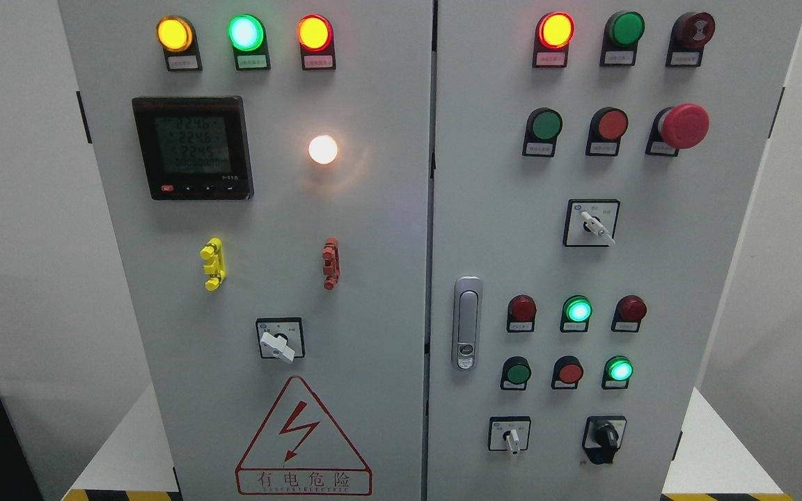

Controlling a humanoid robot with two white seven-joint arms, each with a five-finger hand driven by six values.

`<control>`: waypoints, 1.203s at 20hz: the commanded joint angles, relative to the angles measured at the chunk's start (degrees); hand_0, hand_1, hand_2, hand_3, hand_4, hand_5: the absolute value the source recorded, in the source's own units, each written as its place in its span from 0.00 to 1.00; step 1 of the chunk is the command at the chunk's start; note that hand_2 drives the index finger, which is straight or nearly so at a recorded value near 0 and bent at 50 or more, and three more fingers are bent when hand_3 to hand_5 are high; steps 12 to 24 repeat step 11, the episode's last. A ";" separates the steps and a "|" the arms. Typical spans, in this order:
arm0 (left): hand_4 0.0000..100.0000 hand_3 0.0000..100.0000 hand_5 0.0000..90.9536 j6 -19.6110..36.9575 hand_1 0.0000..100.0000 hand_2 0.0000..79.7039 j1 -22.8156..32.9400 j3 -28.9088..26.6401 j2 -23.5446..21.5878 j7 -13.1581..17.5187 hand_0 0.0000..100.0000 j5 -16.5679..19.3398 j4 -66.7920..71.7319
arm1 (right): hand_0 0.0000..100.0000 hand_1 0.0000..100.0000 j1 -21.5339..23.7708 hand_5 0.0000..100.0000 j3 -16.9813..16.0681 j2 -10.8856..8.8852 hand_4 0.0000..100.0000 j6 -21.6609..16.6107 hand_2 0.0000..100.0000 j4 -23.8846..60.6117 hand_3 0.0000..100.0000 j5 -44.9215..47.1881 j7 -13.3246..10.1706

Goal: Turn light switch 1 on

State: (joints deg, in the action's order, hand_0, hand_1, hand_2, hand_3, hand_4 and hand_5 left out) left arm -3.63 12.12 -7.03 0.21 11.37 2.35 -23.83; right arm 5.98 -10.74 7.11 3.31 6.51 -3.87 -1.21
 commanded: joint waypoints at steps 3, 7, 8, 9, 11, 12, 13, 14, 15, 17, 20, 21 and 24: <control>0.00 0.00 0.00 -3.31 0.00 0.00 -3.94 0.97 1.63 -1.34 0.12 1.43 15.30 | 0.00 0.00 0.00 0.00 0.02 0.01 0.00 -0.06 0.00 0.00 0.00 0.00 -0.02; 0.00 0.00 0.00 -3.31 0.00 0.00 -4.39 0.97 1.63 -2.40 0.12 1.43 15.74 | 0.00 0.00 0.00 0.00 0.02 0.01 0.00 -0.06 0.00 0.00 0.00 0.00 -0.02; 0.00 0.00 0.00 -3.31 0.00 0.00 -4.39 0.97 1.63 -2.40 0.12 1.43 15.74 | 0.00 0.00 0.00 0.00 0.02 0.01 0.00 -0.06 0.00 0.00 0.00 0.00 -0.02; 0.00 0.00 0.00 -3.31 0.00 0.00 -4.39 0.97 1.63 -2.49 0.12 1.43 15.74 | 0.00 0.00 0.00 0.00 -0.07 0.01 0.00 -0.06 0.00 0.00 0.00 0.00 -0.02; 0.00 0.00 0.00 -3.22 0.00 0.00 -4.47 0.97 1.72 -2.75 0.13 1.43 15.57 | 0.00 0.00 0.00 0.00 0.02 0.01 0.00 -0.06 0.00 0.00 0.00 0.00 -0.02; 0.00 0.00 0.00 -3.22 0.00 0.00 -4.47 0.97 1.72 -2.75 0.13 1.43 15.57 | 0.00 0.00 0.00 0.00 0.02 0.01 0.00 -0.06 0.00 0.00 0.00 0.00 -0.02; 0.00 0.00 0.00 -3.22 0.00 0.00 -4.47 0.97 1.72 -2.75 0.13 1.43 15.57 | 0.00 0.00 0.00 0.00 0.02 0.01 0.00 -0.06 0.00 0.00 0.00 0.00 -0.02; 0.00 0.00 0.00 -3.22 0.00 0.00 -4.47 0.97 1.72 -2.75 0.13 1.43 15.57 | 0.00 0.00 0.00 0.00 0.02 0.01 0.00 -0.06 0.00 0.00 0.00 0.00 -0.02; 0.00 0.00 0.00 -3.22 0.00 0.00 -4.47 0.97 1.72 -2.75 0.13 1.43 15.57 | 0.00 0.00 0.00 0.00 0.02 0.01 0.00 -0.06 0.00 0.00 0.00 0.00 -0.02; 0.00 0.00 0.00 -3.22 0.00 0.00 -4.47 0.97 1.72 -2.75 0.13 1.43 15.57 | 0.00 0.00 0.00 0.00 0.02 0.01 0.00 -0.06 0.00 0.00 0.00 0.00 -0.02; 0.00 0.00 0.00 -3.22 0.00 0.00 -4.47 0.97 1.72 -2.75 0.13 1.43 15.57 | 0.00 0.00 0.00 0.00 0.02 0.01 0.00 -0.06 0.00 0.00 0.00 0.00 -0.02; 0.00 0.00 0.00 -3.22 0.00 0.00 -4.47 0.97 1.72 -2.75 0.13 1.43 15.57 | 0.00 0.00 0.00 0.00 0.02 0.01 0.00 -0.06 0.00 0.00 0.00 0.00 -0.02; 0.00 0.00 0.00 -3.22 0.00 0.00 -4.47 0.97 1.72 -2.75 0.13 1.43 15.57 | 0.00 0.00 0.00 0.00 0.02 0.01 0.00 -0.06 0.00 0.00 0.00 0.00 -0.02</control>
